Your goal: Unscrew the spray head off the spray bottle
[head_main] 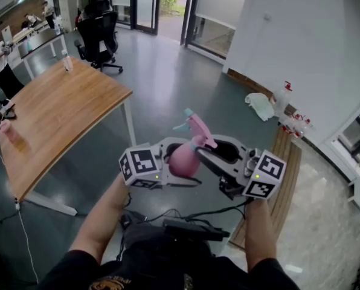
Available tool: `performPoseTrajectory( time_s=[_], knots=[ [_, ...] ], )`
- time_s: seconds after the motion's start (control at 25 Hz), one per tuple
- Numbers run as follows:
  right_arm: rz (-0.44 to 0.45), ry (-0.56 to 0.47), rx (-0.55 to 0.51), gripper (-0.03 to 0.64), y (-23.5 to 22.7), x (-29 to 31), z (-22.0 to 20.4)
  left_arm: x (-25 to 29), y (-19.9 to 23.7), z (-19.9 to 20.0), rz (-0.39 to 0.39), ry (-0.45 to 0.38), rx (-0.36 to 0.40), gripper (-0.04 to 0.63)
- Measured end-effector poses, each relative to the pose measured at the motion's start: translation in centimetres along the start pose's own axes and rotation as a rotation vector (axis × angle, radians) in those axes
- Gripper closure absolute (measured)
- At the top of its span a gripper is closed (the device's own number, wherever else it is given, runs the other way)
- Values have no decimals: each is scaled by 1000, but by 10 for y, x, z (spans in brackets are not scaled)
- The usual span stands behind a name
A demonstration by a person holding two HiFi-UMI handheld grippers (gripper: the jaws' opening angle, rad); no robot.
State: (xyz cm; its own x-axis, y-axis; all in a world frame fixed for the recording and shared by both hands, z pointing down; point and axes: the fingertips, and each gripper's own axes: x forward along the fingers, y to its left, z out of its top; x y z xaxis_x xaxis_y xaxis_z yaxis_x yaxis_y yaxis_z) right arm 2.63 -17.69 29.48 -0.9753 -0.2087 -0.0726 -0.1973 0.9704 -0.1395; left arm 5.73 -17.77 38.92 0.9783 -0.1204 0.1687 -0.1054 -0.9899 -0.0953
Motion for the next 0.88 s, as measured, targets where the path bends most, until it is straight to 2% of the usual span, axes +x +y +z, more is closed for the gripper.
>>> performPoseTrajectory(
  time_s=[0.16,0.32,0.56,0.72,0.88],
  knots=[
    [25,-8,5,485,2,-2,0,1,-5,2,-18,-12,-9,150],
    [-8,-2,-14,479,1,-1,-1,2,-2,2,18,-11,-13,150],
    [-95,15,-39,476,-10,0,-4,4,16,-5,119,3,-12,150],
    [-139,7,-29,440,-16,-4,-4,5,26,-8,191,11,-26,150],
    [-264,20,-19,440,-30,-4,-7,0,44,-13,307,35,-38,150]
  ],
)
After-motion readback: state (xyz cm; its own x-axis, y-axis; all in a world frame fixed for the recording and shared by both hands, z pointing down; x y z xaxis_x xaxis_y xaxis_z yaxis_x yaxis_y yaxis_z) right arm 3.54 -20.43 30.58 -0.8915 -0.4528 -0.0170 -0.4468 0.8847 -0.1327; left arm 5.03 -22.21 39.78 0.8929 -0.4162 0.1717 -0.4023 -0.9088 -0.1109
